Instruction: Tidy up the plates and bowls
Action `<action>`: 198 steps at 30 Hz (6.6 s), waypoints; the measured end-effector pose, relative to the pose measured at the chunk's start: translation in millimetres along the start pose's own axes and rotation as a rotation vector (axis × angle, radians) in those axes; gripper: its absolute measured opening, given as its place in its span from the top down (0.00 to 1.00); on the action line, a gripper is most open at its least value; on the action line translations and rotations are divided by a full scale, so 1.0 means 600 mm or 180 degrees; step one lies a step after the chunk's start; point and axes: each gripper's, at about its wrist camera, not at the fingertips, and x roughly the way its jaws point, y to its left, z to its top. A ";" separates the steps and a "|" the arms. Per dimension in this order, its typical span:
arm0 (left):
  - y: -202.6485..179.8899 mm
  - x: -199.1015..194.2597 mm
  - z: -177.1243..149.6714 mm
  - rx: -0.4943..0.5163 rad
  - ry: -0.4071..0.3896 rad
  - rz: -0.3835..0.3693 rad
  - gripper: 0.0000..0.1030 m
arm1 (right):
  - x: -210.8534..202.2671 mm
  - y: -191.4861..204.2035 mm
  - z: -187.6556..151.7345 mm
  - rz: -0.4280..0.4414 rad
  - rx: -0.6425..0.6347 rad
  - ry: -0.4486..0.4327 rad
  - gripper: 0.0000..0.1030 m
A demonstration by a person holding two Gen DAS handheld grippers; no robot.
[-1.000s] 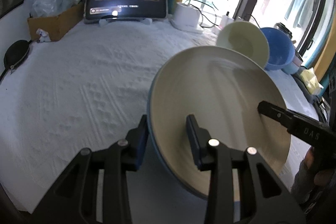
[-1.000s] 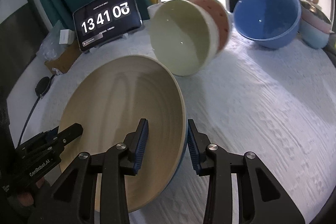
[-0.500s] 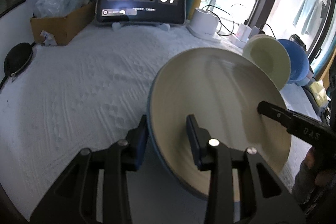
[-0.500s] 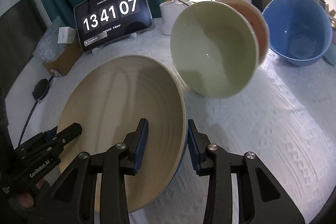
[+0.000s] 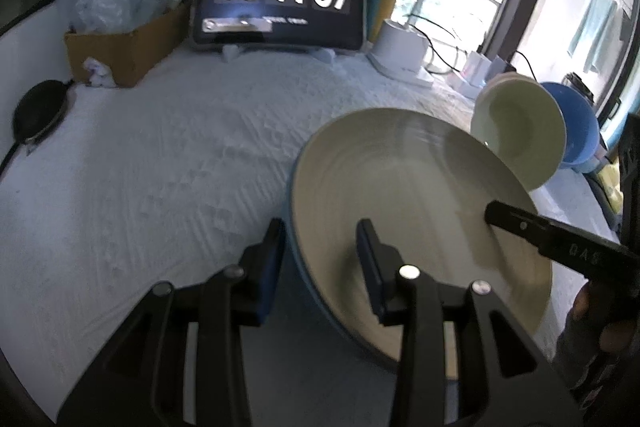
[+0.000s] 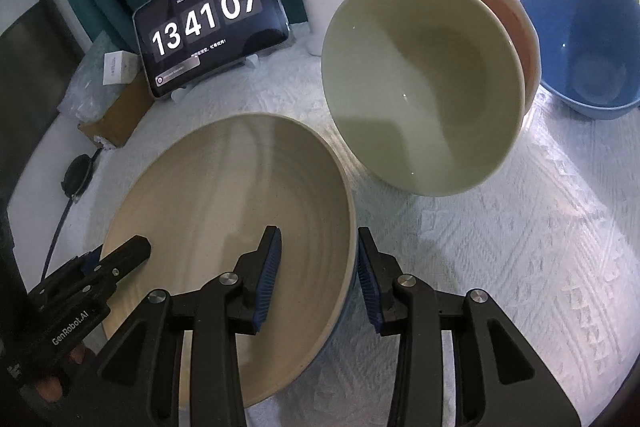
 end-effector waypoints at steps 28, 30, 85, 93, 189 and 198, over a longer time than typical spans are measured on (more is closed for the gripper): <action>-0.174 -0.114 -0.017 0.0408 -0.0688 -0.0141 0.58 | -0.137 -0.095 -0.037 -0.0026 0.0058 -0.0400 0.55; -0.194 -0.115 -0.017 0.0436 -0.0668 -0.0205 0.58 | -0.148 -0.109 -0.037 -0.0046 0.0093 -0.0434 0.55; -0.438 0.014 0.004 0.0734 -0.0943 -0.0670 0.58 | -0.157 -0.382 0.115 -0.1044 0.0477 -0.1116 0.40; -0.444 0.018 -0.002 0.0796 -0.0939 -0.0701 0.58 | -0.115 -0.397 0.115 -0.1062 0.0556 -0.0841 0.54; -0.381 -0.044 -0.069 0.0712 0.0027 -0.0950 0.82 | -0.251 -0.306 -0.082 -0.0529 0.0831 -0.0452 0.57; -0.371 -0.050 -0.061 0.0636 0.0016 -0.0946 0.80 | -0.282 -0.312 -0.070 -0.0588 0.0802 -0.0616 0.57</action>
